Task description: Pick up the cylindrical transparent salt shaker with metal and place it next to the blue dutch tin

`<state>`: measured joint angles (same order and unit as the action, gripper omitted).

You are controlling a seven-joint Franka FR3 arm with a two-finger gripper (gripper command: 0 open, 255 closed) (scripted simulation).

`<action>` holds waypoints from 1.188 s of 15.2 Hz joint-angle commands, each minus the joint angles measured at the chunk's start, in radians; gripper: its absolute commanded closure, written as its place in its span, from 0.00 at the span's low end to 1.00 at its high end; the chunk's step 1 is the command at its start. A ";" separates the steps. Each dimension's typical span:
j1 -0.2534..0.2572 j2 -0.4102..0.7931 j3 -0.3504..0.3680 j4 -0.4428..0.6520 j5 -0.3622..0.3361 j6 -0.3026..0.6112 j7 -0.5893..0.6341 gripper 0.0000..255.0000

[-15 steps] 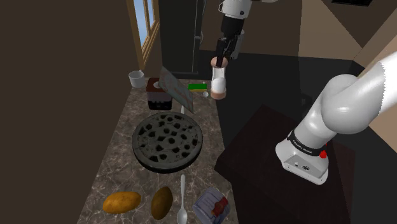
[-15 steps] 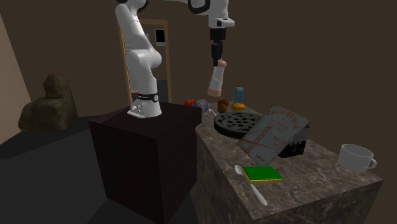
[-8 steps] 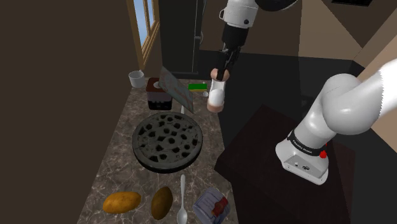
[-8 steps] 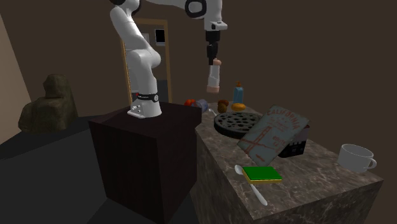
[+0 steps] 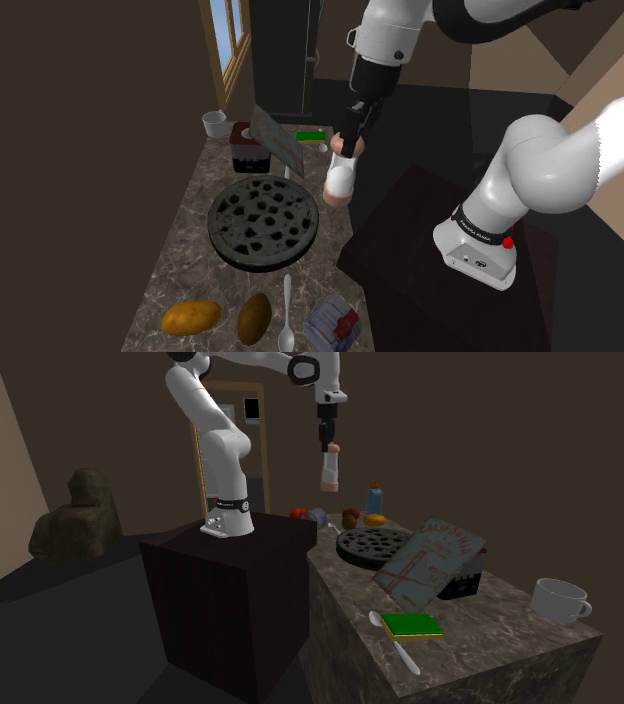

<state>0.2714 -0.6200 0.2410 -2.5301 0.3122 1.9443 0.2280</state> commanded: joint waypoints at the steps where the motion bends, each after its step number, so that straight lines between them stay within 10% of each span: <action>1: 0.026 -0.017 0.040 -0.010 0.027 0.005 0.049 1.00; 18: 0.099 0.030 0.195 -0.107 0.130 0.182 0.161 1.00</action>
<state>0.3714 -0.6022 0.4322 -2.6301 0.4400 2.1067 0.3931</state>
